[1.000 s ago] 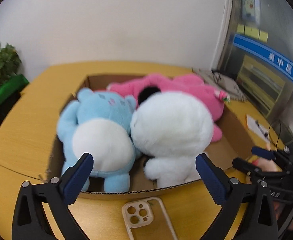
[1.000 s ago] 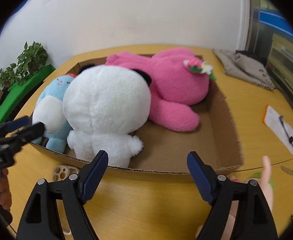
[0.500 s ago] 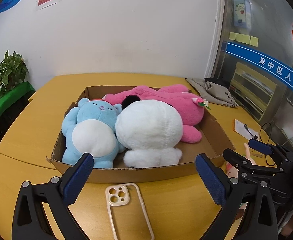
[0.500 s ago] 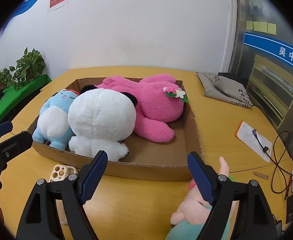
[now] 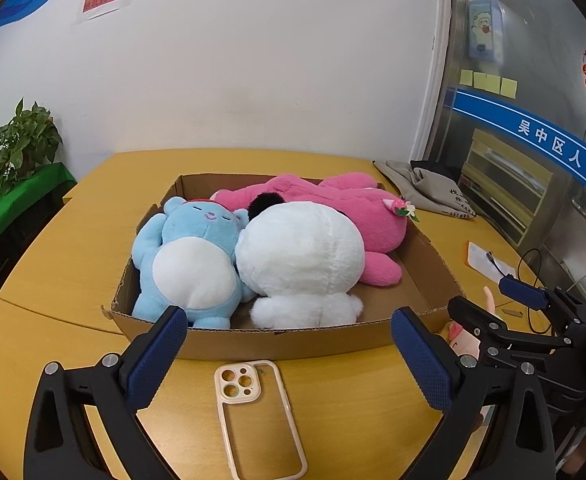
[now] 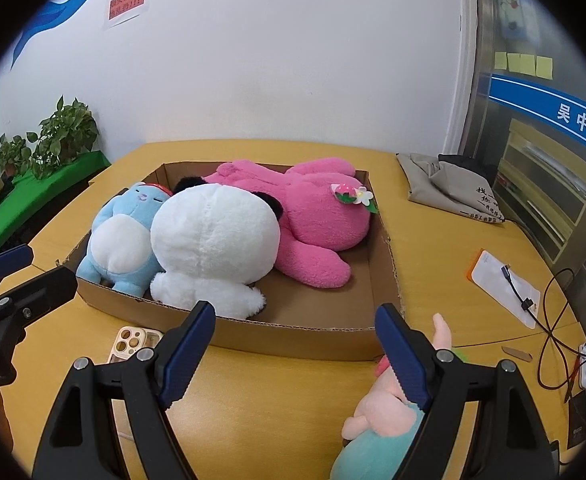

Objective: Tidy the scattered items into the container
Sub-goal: 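Move both grippers toward the pink-and-teal pig plush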

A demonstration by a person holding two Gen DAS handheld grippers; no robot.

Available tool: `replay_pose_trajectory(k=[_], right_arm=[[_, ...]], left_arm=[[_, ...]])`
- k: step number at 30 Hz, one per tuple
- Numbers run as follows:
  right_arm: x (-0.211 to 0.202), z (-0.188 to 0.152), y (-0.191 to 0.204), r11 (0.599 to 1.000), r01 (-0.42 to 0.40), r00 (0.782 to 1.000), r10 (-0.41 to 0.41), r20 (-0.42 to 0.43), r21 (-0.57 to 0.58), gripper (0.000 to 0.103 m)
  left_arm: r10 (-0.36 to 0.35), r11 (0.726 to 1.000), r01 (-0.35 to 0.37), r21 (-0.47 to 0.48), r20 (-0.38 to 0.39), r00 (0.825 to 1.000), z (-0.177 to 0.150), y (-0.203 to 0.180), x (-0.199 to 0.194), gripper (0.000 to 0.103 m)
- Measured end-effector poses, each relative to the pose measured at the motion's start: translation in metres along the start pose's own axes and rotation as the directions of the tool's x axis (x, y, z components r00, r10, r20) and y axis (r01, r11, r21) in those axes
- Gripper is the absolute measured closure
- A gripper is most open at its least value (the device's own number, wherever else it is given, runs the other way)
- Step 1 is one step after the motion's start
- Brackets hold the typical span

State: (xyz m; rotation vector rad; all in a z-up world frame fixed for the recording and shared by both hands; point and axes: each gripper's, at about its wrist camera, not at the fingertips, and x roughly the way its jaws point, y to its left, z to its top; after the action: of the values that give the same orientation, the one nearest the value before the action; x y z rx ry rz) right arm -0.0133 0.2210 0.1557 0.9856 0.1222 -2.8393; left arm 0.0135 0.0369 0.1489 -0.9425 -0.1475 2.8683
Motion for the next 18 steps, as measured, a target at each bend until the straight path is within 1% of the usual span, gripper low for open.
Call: replay_pose_trajectory(k=[14,18], right_arm=[[-0.006,-0.004,-0.003,1.000,-0.010,1.000,0.010,-0.001,0.016,0.021],[-0.011,-0.012,-0.013,0.999,-0.025,1.000,0.024,0.004,0.025,0.021]], left_arm=[[-0.014,1.000,0.014,0.004,-0.009,1.000,-0.005,-0.005,-0.002,0.000],[-0.051,0.999,0.051,0.013,-0.012,0.999,-0.004,-0.013,-0.001,0.000]])
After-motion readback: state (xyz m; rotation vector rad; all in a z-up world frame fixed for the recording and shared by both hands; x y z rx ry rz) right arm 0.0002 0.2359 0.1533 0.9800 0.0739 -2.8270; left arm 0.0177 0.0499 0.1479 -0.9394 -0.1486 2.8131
